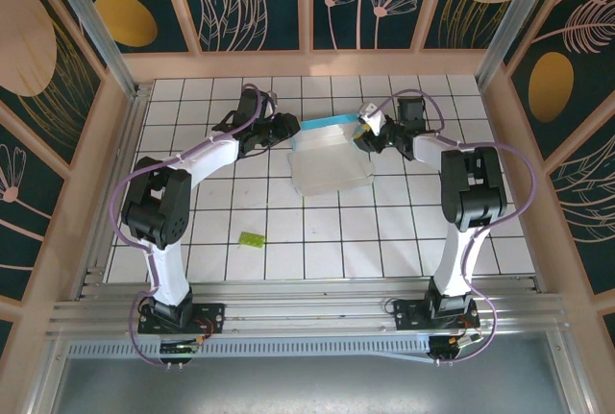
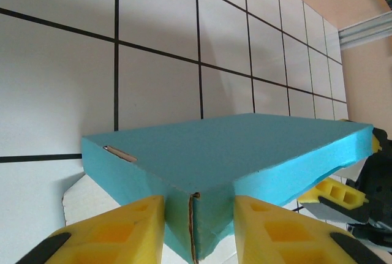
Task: Fold the paper box
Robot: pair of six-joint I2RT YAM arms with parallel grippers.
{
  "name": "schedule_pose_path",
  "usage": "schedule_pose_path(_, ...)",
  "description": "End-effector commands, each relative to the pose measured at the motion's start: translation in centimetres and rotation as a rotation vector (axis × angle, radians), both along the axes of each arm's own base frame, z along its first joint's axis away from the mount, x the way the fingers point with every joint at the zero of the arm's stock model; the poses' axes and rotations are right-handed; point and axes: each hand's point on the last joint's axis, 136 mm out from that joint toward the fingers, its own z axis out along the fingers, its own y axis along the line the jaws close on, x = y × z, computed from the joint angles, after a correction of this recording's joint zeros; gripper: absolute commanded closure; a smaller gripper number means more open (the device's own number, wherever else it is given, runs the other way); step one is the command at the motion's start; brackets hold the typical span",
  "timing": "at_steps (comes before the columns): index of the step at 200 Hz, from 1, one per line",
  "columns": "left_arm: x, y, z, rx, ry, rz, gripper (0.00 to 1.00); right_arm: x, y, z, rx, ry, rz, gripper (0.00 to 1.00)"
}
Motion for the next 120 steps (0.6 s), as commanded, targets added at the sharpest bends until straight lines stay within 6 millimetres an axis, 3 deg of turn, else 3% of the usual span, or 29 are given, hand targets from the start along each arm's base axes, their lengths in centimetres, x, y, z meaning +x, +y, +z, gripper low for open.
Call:
schedule_pose_path(1, -0.1, -0.8, 0.7, -0.012, -0.005, -0.039, 0.66, 0.7, 1.3, 0.9, 0.013, -0.015, 0.028, 0.57)
schedule_pose_path(26, -0.2, -0.9, 0.5, -0.013, 0.000, -0.043, 0.66, 1.8, 1.2, 1.0, 0.023, -0.017, -0.018, 0.59)
schedule_pose_path(52, -0.2, -0.9, 0.5, -0.013, 0.000, -0.047, 0.67, 2.9, 1.1, 0.9, -0.001, -0.031, -0.064, 0.45)
schedule_pose_path(74, -0.2, -0.9, 0.6, -0.009, -0.003, -0.045, 0.67, 3.5, 0.9, 1.0, -0.021, -0.054, -0.066, 0.48)
schedule_pose_path(98, -0.2, -0.9, 0.8, -0.009, -0.004, -0.045, 0.67, 3.6, 1.0, 0.9, -0.031, -0.058, -0.053, 0.52)
schedule_pose_path(120, -0.1, -0.9, 0.7, -0.008, -0.003, -0.045, 0.67, 2.7, 1.6, 1.0, -0.017, -0.038, 0.001, 0.45)
